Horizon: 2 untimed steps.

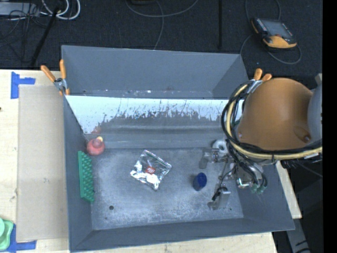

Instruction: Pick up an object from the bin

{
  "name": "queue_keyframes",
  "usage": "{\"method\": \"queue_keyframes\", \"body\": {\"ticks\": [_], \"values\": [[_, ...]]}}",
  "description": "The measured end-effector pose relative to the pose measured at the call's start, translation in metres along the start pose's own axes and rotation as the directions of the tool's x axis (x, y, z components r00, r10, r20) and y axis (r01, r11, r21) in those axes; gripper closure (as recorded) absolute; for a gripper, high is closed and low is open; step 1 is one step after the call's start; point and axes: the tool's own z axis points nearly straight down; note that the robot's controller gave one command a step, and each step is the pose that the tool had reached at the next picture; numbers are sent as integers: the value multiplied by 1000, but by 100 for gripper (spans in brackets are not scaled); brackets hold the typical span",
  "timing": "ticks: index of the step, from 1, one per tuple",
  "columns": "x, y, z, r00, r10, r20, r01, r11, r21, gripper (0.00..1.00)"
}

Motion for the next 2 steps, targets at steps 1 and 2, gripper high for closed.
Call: {"method": "queue_keyframes", "body": {"ticks": [1,2], "values": [[-99,-75,176,994,-105,6,105,994,1,0],[-47,-54,172,996,91,4,-91,996,-2,0]]}}
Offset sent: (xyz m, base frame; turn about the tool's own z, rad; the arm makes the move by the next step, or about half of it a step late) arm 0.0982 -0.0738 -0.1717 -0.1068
